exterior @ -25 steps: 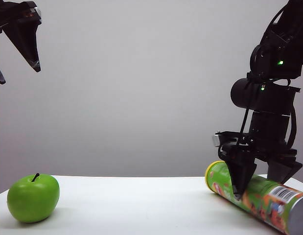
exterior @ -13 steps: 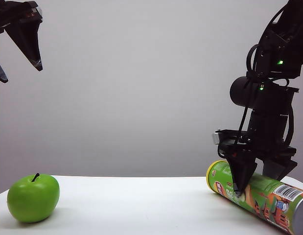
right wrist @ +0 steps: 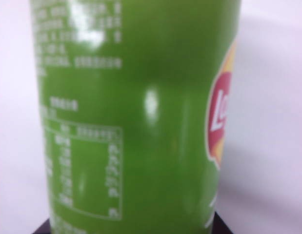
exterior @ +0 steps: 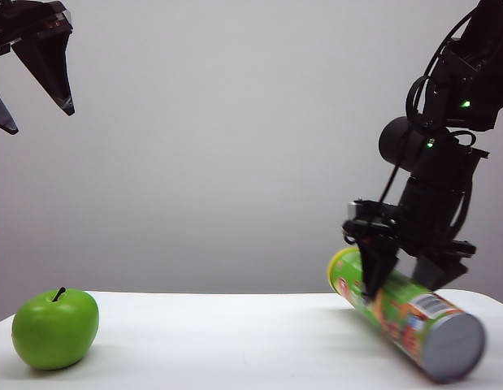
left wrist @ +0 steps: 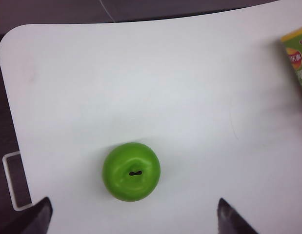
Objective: Pick up the green bucket of chips from the desk, place it near the apple, and finally stand it up.
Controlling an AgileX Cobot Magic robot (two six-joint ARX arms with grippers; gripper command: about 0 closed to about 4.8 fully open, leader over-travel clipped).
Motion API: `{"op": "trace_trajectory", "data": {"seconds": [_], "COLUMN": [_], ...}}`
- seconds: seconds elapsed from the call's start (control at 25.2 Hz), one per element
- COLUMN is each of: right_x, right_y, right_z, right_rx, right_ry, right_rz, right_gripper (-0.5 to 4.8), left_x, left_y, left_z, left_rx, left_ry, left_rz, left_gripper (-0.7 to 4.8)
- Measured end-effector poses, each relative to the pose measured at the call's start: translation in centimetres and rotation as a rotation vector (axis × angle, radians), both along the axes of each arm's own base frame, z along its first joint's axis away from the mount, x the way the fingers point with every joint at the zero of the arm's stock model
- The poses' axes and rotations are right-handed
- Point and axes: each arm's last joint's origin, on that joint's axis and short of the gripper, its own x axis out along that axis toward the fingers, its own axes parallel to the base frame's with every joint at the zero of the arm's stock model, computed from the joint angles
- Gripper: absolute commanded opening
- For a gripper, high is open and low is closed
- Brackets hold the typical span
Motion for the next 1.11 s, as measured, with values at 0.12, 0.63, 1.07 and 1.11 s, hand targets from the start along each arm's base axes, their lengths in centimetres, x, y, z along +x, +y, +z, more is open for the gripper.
{"op": "trace_trajectory", "data": {"seconds": [0.12, 0.63, 1.07, 1.11], "right_x": [0.4, 0.7, 1.3, 1.0], "right_y": [0.4, 9.5, 14.2, 14.9], "right_z": [0.2, 4.5, 4.5, 3.9], "right_rx": [0.11, 0.506, 0.606, 0.613], "right_ry": [-0.013, -0.306, -0.735, -0.728], "right_rz": [-0.002, 0.269, 0.379, 0.394], "right_gripper": [2.87, 2.86, 2.87, 2.87], "left_x": [0.1, 0.9, 1.8, 1.8], "left_y": [0.1, 0.1, -0.1, -0.1], "left_z": [0.1, 0.7, 0.6, 0.3], "left_rx": [-0.001, -0.007, -0.051, -0.052], "left_ry": [-0.013, -0.115, -0.231, -0.233], "left_rz": [0.005, 0.005, -0.025, -0.025], "left_gripper": [4.35, 4.34, 4.34, 4.35]}}
